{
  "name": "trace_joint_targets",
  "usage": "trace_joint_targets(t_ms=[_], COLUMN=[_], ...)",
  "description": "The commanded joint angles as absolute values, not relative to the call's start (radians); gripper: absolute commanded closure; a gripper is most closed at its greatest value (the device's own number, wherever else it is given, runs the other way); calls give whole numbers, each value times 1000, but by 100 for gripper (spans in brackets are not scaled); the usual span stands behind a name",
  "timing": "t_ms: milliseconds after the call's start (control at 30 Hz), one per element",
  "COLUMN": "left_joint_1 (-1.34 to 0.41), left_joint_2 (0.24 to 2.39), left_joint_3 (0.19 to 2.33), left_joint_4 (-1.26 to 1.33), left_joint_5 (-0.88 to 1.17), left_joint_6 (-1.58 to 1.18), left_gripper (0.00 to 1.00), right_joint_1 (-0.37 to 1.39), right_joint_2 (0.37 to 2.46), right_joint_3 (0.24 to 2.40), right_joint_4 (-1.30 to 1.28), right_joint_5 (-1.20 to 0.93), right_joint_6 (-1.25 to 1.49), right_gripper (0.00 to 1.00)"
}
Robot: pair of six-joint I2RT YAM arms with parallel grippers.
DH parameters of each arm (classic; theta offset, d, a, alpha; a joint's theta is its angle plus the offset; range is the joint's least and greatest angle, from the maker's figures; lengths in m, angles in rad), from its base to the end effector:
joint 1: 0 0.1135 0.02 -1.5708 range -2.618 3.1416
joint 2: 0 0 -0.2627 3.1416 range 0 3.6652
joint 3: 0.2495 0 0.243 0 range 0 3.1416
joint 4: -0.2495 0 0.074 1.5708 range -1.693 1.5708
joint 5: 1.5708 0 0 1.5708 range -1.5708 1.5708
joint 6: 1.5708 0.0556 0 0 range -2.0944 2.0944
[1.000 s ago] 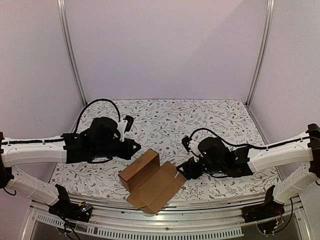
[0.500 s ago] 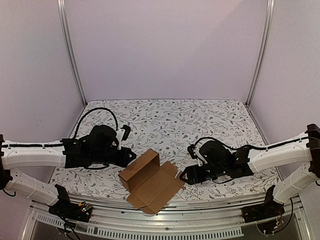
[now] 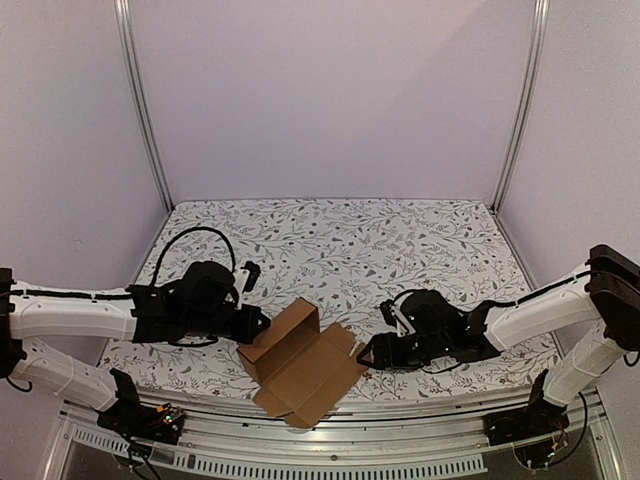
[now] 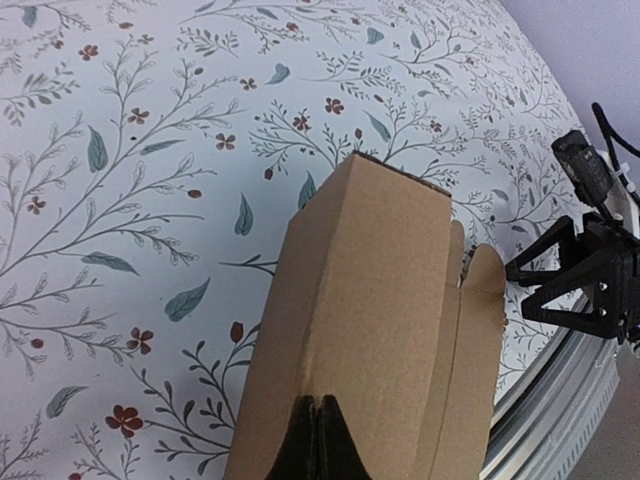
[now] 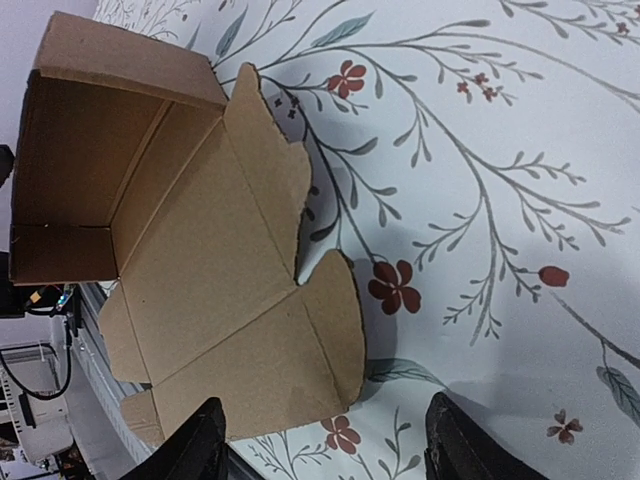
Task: Fold the paper box
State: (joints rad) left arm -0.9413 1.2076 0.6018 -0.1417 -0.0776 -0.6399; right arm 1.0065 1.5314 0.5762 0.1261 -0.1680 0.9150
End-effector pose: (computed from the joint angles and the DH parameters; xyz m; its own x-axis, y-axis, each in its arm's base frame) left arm 0.1503 -0.1990 0.1863 -0.7823 0.0629 -0.6198 0.3806 0.8358 -0.3956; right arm 0.1428 0.2429 0.1234 -0.9486 -0.0376 -0.3142 -0.2323 0.7571 0.6106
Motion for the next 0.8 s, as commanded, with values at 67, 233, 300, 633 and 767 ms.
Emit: trace_joint_targets(t_ms=[67,233,300,633,767], left_joint_1=[-939,-939,-939,-939,-939], left_joint_2=[1226,1257,1264,1288,1290], left_joint_3=[563,557,559,577,581], left_joint_4=[-89,-65,-65,-72,-87], left_joint_5=[-67,-51,-50,-56,-63], left_joint_6=[-666,-677,-675,-668,-667], left_gripper=[100,100,100,100,100], right_joint_1=[991,980,976,969,962], right_joint_2=[1628,1694,1711,1779,1774], right_joint_3=[520,476,462,449,442], right_joint_4=[336,469,516,620,635], right_joint_5=[-245,-277,-288,-321,-322], right_joint_6=[1022,1079,1096,1123,1121], right_gripper=[35,39,40,58,65])
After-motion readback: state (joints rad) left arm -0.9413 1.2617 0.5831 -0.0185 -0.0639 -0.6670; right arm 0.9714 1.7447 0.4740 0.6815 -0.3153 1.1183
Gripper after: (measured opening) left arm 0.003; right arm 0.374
